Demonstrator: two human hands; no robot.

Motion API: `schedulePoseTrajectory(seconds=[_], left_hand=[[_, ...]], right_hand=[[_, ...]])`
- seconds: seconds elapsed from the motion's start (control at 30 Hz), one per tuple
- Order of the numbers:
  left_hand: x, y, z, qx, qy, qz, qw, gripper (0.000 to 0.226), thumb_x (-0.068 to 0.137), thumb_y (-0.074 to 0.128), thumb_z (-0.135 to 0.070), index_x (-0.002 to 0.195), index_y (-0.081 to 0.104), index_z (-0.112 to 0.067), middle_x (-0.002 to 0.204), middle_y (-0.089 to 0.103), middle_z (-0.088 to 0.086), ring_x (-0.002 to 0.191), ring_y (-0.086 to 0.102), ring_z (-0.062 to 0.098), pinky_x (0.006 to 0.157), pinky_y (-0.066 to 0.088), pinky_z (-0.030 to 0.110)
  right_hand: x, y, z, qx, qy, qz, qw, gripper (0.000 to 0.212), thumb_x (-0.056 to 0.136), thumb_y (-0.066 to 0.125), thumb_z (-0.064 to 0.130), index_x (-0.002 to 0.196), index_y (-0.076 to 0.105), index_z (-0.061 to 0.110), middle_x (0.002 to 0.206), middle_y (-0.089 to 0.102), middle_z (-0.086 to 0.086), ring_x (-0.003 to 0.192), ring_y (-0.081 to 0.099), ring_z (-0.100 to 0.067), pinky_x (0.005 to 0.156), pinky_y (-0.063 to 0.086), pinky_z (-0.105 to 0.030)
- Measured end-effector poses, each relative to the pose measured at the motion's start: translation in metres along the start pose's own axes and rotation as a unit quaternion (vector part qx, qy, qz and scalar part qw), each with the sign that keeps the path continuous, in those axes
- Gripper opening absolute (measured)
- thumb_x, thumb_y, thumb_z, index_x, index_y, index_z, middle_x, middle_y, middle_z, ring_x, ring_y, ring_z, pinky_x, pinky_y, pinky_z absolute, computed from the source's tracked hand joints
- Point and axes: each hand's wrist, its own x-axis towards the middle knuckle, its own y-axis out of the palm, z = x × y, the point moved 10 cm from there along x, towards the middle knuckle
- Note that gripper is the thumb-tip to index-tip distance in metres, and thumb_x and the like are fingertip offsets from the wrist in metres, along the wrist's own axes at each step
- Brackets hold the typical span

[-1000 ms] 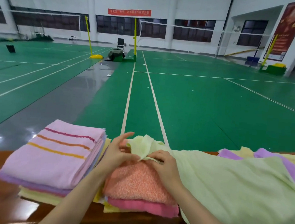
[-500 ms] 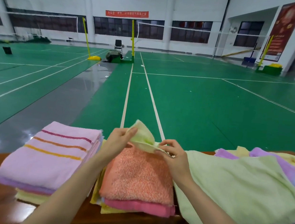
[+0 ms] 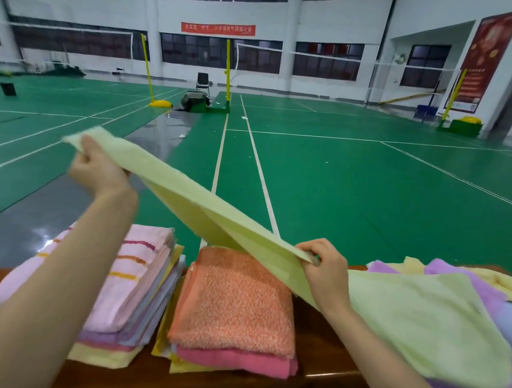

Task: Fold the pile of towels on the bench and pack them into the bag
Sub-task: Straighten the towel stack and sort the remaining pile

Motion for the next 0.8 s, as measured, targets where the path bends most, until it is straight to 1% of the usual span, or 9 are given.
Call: schedulePoseTrajectory(seconds=[0.2,0.3,0.37,0.4,0.47,0.53,0.57,0.63,0.8], left_hand=[[0.028,-0.020,-0.059,0.083,0.150,-0.056,0.984,0.032,0.101,0.040,-0.029,0.069,0.038,-0.025,0.072,0.044,-0.016,0.049,0.044,-0.010,0.059,0.037,0.006],[-0.001,0.011,-0.030,0.222,0.185,0.135,0.948,0.034,0.096,0.050,-0.029,0.064,0.044,-0.022,0.060,0.044,-0.008,0.049,0.033,-0.004,0.052,0.030,0.016],[-0.058,0.040,0.012,0.319,0.199,0.335,0.864,0.021,0.091,0.058,-0.017,0.070,0.061,-0.017,0.053,0.058,-0.011,0.044,0.040,-0.009,0.049,0.032,0.009],[-0.093,0.050,0.039,0.347,0.174,0.437,0.812,0.008,0.087,0.064,-0.012,0.082,0.068,-0.017,0.065,0.067,-0.016,0.050,0.047,-0.017,0.055,0.037,0.002],[-0.156,0.051,0.095,0.432,0.147,0.593,0.664,0.036,0.078,0.074,-0.018,0.112,0.065,-0.021,0.097,0.068,-0.014,0.067,0.053,-0.022,0.069,0.039,0.000],[-0.195,0.036,0.144,0.518,0.165,0.664,0.514,0.058,0.074,0.076,-0.034,0.127,0.054,-0.031,0.085,0.060,-0.020,0.066,0.049,-0.011,0.065,0.036,0.007],[-0.202,0.031,0.157,0.537,0.184,0.665,0.486,0.055,0.075,0.074,-0.037,0.126,0.054,-0.035,0.073,0.052,-0.021,0.063,0.045,-0.005,0.061,0.033,0.012],[-0.203,0.029,0.166,0.539,0.203,0.645,0.502,0.036,0.079,0.068,-0.039,0.114,0.064,-0.030,0.064,0.050,-0.016,0.059,0.043,0.002,0.057,0.032,0.022],[-0.197,0.017,0.179,0.492,0.146,0.648,0.563,0.017,0.088,0.060,-0.033,0.089,0.074,-0.025,0.077,0.069,-0.011,0.070,0.058,0.006,0.068,0.045,0.028]], right_hand=[[0.005,-0.020,-0.028,-0.070,0.046,-0.008,0.996,0.014,0.081,0.064,0.006,0.088,0.073,0.014,0.085,0.064,0.003,0.088,0.057,-0.018,0.069,0.038,-0.030],[0.000,-0.019,-0.027,0.008,0.063,-0.008,0.998,0.007,0.082,0.069,0.013,0.086,0.074,0.011,0.078,0.066,0.003,0.083,0.059,-0.022,0.074,0.043,-0.037],[0.000,-0.002,-0.007,0.047,0.030,0.042,0.998,0.005,0.079,0.072,0.014,0.081,0.076,0.011,0.071,0.064,0.009,0.076,0.058,-0.016,0.071,0.042,-0.032],[-0.002,0.010,0.006,0.046,0.005,0.081,0.996,0.004,0.078,0.073,0.014,0.080,0.076,0.012,0.070,0.063,0.012,0.072,0.057,-0.009,0.067,0.040,-0.027],[-0.008,0.034,0.025,0.043,-0.033,0.158,0.986,0.003,0.077,0.073,0.012,0.078,0.076,0.012,0.067,0.061,0.017,0.068,0.054,-0.001,0.062,0.035,-0.016],[-0.016,0.046,0.030,0.054,-0.040,0.204,0.977,0.009,0.076,0.070,0.005,0.080,0.076,0.011,0.068,0.060,0.018,0.069,0.054,0.003,0.062,0.035,-0.012],[-0.020,0.049,0.028,0.059,-0.037,0.214,0.974,0.011,0.076,0.069,0.002,0.081,0.075,0.011,0.069,0.061,0.017,0.069,0.054,0.002,0.062,0.036,-0.011],[-0.027,0.049,0.023,0.055,-0.033,0.227,0.972,0.010,0.078,0.069,0.006,0.082,0.075,0.012,0.071,0.062,0.015,0.071,0.055,-0.001,0.064,0.037,-0.012],[-0.035,0.036,0.011,-0.084,-0.086,0.206,0.971,0.009,0.084,0.067,0.021,0.090,0.072,0.017,0.081,0.058,0.015,0.075,0.049,0.000,0.069,0.039,-0.019]])
